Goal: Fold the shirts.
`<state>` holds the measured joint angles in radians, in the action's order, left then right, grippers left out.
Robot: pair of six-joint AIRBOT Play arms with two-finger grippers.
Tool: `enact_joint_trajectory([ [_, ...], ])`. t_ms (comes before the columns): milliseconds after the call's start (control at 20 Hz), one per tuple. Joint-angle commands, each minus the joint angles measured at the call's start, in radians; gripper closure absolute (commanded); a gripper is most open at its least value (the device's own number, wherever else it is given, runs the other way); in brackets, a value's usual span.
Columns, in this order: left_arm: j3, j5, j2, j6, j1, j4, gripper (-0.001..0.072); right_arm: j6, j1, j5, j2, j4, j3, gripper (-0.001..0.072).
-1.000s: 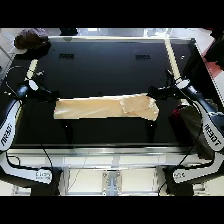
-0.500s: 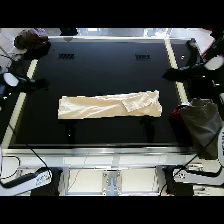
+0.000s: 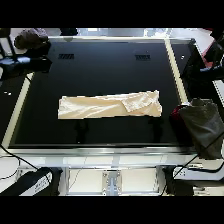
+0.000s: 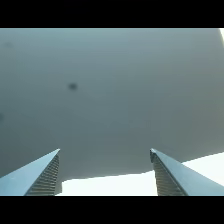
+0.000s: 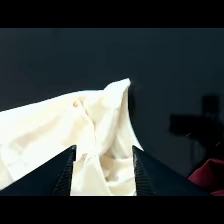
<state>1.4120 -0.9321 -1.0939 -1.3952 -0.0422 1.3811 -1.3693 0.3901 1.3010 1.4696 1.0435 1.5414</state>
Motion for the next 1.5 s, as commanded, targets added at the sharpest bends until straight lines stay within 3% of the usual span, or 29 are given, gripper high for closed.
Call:
enact_joint_trajectory([
  [0,0.163,-0.158,-0.105,0.020,-0.123,0.007,0.0059,0.005,0.055,0.128,0.146,-0.143,0.002,0.0218],
  [200,0.408,-0.281,-0.368,0.020,-0.290,0.017,0.0061,0.031,0.059,0.153,0.301,-0.150,0.002,0.0180],
  [400,0.532,-0.371,-0.592,0.023,-0.443,0.138,0.0061,0.069,0.059,0.154,0.392,-0.158,0.002,0.0175],
  [500,0.532,-0.371,-0.646,0.023,-0.485,0.137,0.0061,0.089,0.058,0.153,0.416,-0.156,0.005,0.0091],
  [1100,0.532,-0.371,-0.685,0.023,-0.506,0.137,0.0061,0.107,-0.005,0.047,0.439,-0.175,0.005,0.0087],
  [1450,0.532,-0.371,-0.685,0.023,-0.506,0.137,0.0061,0.087,-0.048,0.074,0.455,-0.146,0.005,0.0088],
])
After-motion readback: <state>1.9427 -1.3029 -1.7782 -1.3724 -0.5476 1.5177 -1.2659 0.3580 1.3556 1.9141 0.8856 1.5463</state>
